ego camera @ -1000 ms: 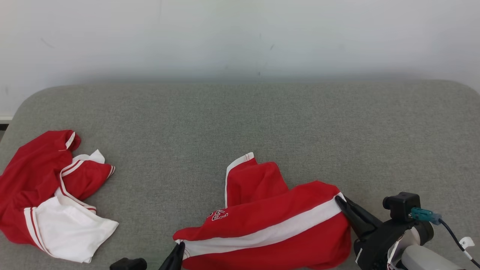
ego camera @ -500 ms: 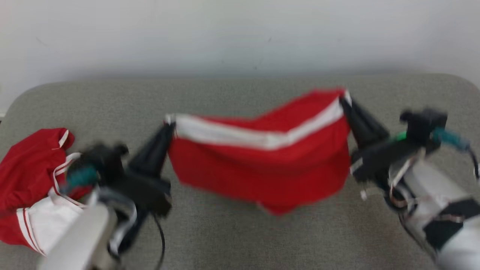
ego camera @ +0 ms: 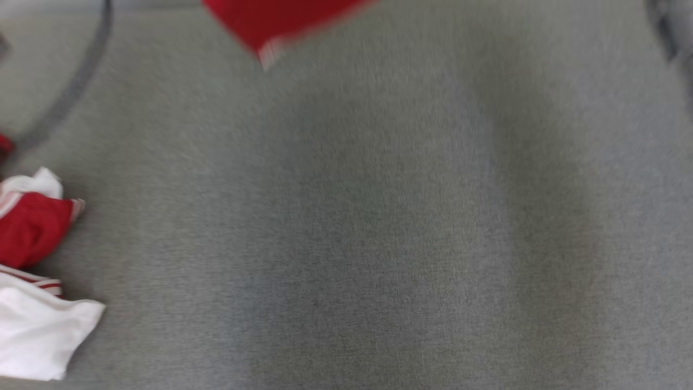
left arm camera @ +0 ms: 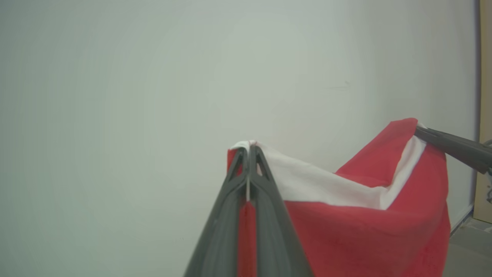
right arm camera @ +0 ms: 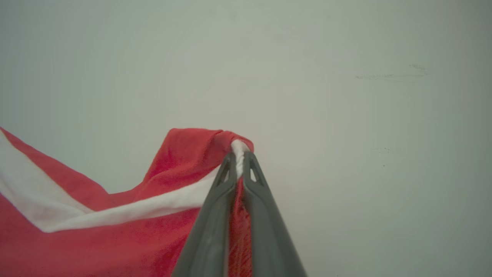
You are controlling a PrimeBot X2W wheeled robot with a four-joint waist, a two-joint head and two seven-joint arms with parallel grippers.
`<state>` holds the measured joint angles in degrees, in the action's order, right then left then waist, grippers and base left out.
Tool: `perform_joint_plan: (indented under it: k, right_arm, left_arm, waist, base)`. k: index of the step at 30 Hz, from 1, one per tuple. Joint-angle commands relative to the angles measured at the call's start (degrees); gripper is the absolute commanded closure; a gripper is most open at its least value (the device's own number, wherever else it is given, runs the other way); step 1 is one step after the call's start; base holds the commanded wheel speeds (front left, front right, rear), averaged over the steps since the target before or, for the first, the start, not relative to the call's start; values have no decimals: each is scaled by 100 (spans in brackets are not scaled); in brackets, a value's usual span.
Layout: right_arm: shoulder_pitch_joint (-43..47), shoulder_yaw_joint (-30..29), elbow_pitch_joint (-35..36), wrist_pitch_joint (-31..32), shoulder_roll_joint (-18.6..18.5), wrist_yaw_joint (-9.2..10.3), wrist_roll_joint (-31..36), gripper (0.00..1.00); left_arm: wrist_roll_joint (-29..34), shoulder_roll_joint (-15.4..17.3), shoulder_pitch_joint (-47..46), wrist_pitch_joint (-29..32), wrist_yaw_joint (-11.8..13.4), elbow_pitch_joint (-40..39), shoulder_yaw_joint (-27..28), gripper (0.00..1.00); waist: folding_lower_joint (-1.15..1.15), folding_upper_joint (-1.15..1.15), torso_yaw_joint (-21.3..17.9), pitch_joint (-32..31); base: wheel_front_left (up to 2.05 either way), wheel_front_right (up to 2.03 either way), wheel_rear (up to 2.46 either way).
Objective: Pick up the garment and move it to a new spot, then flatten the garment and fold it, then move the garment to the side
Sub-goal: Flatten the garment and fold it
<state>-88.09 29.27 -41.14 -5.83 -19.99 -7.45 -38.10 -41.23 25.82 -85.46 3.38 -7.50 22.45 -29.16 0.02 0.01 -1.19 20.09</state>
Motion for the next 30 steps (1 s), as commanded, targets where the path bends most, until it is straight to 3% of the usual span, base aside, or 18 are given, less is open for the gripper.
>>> perform_joint_plan:
  k: [1, 8, 17, 22, 26, 30]
  right_arm:
    - [-368, -17, -140, -16, 83, -7, 123, 100]
    - [-1728, -204, -1011, -193, 9, -7, 559, 100]
    - [-2029, -98, -1496, -568, 60, -7, 633, 100]
    - [-1372, 240, -1130, -820, 2, -7, 497, 100]
    - [-400, 463, -465, -923, -230, -7, 299, 100]
    - [1033, 329, 660, -941, -614, -7, 100, 100]
  left_arm:
    - [9, 10, -443, -46, 11, 156, -63, 100]
    - [-284, -89, -2052, -463, 11, 1013, -302, 100]
    - [-707, -41, -2388, -1018, 12, 1484, -973, 100]
    - [-918, 188, -1836, -1510, 11, 1123, -1394, 100]
    - [-1059, 467, -881, -1772, 11, 488, -1492, 100]
    - [-1018, 626, 641, -1861, 372, -590, -1209, 100]
  waist:
    - [-2, -1, -382, 1109]
    - [-2, -1, -403, 1739]
    - [-2, -1, -376, 2081]
    - [-2, -1, -394, 2000]
    - [-2, -1, -324, 1716]
    - [-2, -1, -241, 1275]
  base:
    - [0, 0, 0]
    - [0, 0, 0]
    - [0, 0, 0]
    - [0, 0, 0]
    - [0, 0, 0]
    - [0, 0, 0]
